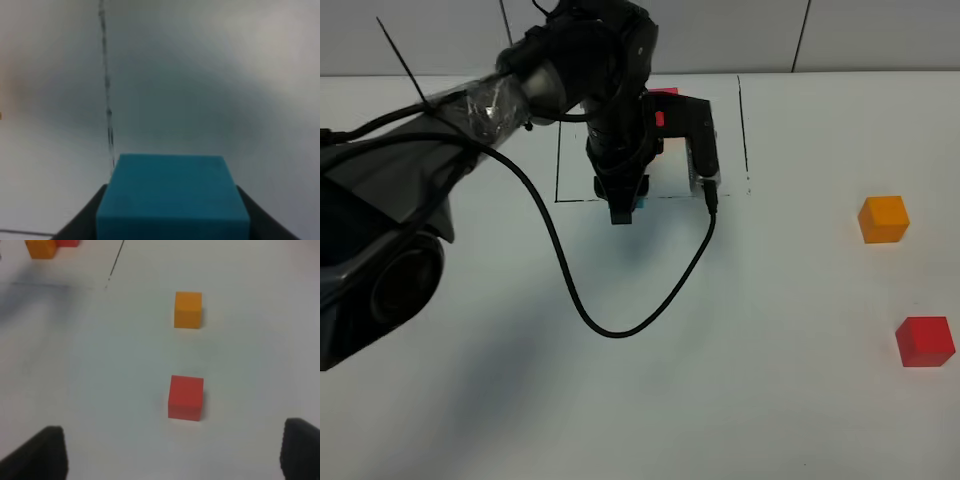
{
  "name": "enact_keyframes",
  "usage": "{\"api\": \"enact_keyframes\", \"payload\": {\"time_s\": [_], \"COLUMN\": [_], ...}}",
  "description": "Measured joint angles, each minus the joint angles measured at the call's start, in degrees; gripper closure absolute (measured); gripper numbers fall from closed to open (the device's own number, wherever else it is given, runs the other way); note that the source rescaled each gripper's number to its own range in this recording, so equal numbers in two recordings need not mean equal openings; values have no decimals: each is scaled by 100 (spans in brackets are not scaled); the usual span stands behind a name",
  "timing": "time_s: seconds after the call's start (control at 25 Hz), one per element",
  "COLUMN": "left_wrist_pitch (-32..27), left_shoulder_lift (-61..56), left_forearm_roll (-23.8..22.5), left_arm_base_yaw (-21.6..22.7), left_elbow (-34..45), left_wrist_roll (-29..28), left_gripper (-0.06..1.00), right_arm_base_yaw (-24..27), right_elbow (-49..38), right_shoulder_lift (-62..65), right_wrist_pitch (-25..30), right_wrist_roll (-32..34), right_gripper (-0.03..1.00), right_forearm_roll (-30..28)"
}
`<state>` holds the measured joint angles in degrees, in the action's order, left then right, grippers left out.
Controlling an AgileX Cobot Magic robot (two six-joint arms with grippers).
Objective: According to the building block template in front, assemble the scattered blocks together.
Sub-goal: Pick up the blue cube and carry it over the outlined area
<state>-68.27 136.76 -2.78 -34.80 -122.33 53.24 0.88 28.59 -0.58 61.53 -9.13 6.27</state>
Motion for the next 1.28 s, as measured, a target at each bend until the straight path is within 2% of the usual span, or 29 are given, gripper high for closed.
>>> {"api": "enact_keyframes", "payload": {"time_s": [0.16, 0.52, 1.28], "left_wrist_pitch": [-4, 106, 621], "left_shoulder_lift": [311, 674, 886], "left_forearm_roll": [23, 495, 561], "left_arm_base_yaw": [-82, -107, -146], "left_elbow": [-217, -264, -264], "left_wrist_roll": [128, 327, 362], "left_gripper": [93, 93, 93], "right_arm_base_yaw": [0, 0, 0], "right_elbow": [0, 0, 0], "right_shoulder_lift": [0, 0, 0], "right_wrist_pitch": [0, 0, 0], "right_wrist_roll": [0, 13, 18], "right_gripper": [24, 24, 24], "right_forearm_roll": [0, 0, 0]}}
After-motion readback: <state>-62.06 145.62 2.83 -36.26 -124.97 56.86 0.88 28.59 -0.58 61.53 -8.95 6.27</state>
